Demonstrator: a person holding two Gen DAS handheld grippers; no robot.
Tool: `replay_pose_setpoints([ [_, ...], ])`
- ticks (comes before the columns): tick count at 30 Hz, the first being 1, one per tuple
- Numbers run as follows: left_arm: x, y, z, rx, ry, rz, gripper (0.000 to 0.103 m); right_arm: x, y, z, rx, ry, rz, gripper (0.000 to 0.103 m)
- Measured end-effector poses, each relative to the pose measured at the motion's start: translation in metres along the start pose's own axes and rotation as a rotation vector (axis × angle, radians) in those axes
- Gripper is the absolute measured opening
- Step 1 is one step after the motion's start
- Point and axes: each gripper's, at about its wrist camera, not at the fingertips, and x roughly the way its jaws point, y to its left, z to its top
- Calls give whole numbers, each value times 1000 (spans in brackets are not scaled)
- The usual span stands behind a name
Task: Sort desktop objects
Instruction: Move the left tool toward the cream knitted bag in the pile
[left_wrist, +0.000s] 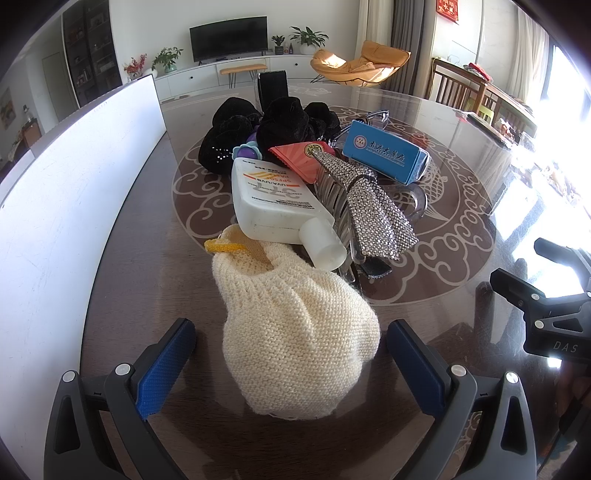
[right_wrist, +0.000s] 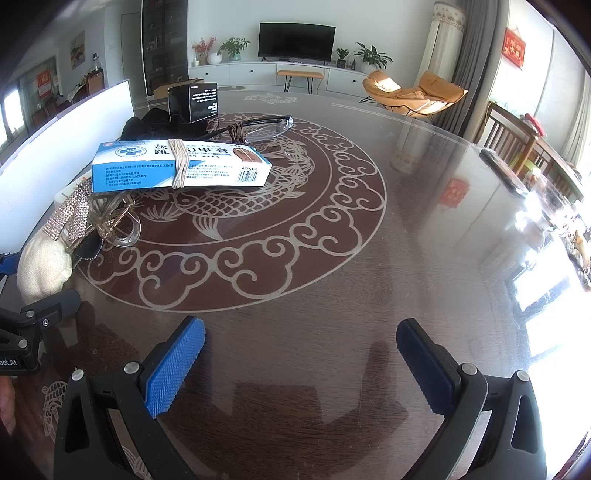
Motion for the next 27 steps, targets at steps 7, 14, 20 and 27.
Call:
replay_pose_setpoints([
  [7,0,0,0,0,0,0,103,0,0,0,0,0,0,103],
  [14,0,0,0,0,0,0,103,0,0,0,0,0,0,103],
  [20,0,0,0,0,0,-1,103,0,0,0,0,0,1,103],
  [27,0,0,0,0,0,-1,103,1,0,0,6,3,8,103],
])
